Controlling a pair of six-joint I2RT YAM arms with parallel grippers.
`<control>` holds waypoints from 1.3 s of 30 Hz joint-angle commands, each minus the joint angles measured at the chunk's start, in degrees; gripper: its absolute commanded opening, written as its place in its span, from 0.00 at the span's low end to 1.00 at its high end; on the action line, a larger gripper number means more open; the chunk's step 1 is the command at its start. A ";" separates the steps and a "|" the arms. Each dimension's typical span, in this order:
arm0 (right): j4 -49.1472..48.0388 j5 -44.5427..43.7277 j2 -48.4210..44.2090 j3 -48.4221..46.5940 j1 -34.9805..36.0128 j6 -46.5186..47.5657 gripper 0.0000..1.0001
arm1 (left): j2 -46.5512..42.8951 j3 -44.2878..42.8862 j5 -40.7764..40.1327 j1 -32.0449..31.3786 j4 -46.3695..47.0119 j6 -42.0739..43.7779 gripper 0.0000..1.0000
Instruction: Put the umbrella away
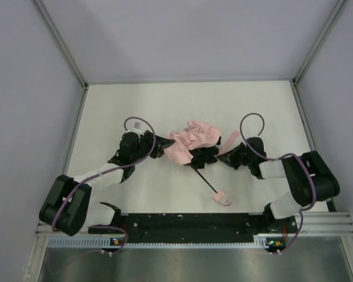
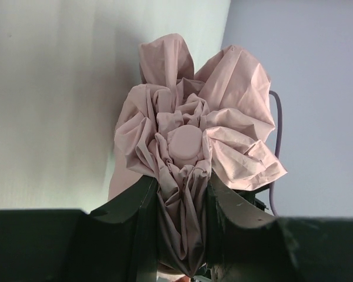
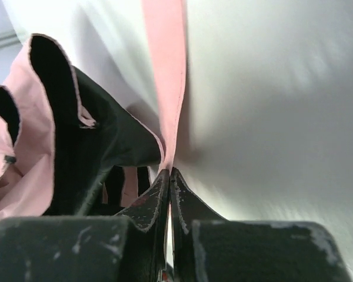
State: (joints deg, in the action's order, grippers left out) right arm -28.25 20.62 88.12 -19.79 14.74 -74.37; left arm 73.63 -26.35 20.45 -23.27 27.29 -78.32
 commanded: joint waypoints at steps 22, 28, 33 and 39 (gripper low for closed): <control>-4.36 13.74 21.13 -28.90 -4.10 16.45 0.01 | 10.83 0.85 15.94 1.03 41.53 -6.67 0.00; -3.49 14.36 22.98 -30.04 -4.37 19.17 0.04 | 13.82 2.44 14.89 1.38 34.69 1.23 0.00; 0.19 13.39 22.10 -29.42 -5.07 22.32 0.08 | 16.72 0.95 13.22 2.00 27.22 8.00 0.00; 14.69 11.64 20.35 -33.82 -5.86 32.69 0.17 | 19.54 -0.28 11.46 3.75 19.65 13.19 0.00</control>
State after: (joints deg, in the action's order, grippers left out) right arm -22.76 33.74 110.37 -49.34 9.91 -50.30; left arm 92.38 -24.45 32.75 -20.80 49.74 -69.73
